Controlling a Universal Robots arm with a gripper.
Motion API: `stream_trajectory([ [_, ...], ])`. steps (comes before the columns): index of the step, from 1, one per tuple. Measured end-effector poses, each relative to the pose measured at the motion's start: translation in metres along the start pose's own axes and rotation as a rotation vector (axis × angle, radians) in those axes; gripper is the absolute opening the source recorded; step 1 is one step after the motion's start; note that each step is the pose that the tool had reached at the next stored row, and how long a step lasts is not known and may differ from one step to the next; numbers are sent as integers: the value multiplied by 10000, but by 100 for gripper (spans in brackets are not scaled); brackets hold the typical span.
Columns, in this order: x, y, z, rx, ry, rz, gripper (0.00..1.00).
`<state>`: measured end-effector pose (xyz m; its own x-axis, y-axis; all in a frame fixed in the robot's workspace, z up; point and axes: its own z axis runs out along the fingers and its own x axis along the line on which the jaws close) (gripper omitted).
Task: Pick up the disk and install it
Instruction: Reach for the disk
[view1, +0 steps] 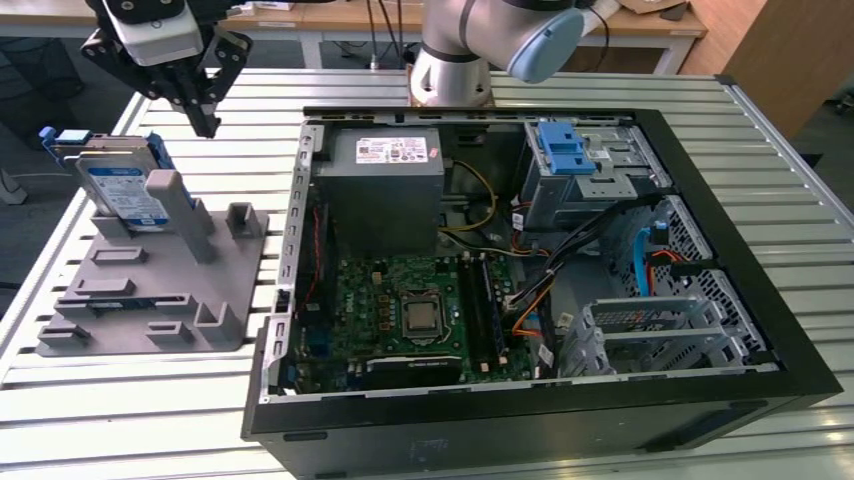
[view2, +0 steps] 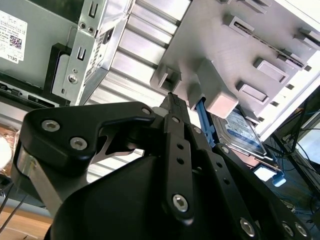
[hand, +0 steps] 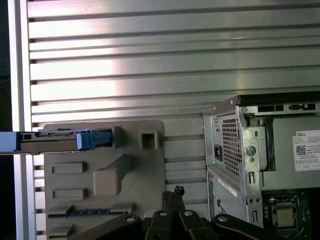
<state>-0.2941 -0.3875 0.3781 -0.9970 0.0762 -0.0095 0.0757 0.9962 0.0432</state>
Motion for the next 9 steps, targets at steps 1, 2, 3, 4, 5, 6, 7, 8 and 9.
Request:
stream_trajectory([
  [1,4,0,0,-1,-1,1,11],
  [2,7,-1,0,0,0,2,11],
  [3,13,-1,0,0,0,1,11],
  [4,18,-1,0,0,0,1,11],
  [5,24,-2,0,0,0,1,11],
  [6,29,-2,0,0,0,1,11],
  [7,34,-3,0,0,0,0,11],
  [8,40,-3,0,0,0,0,11],
  [9,46,-3,0,-1,-1,1,11],
])
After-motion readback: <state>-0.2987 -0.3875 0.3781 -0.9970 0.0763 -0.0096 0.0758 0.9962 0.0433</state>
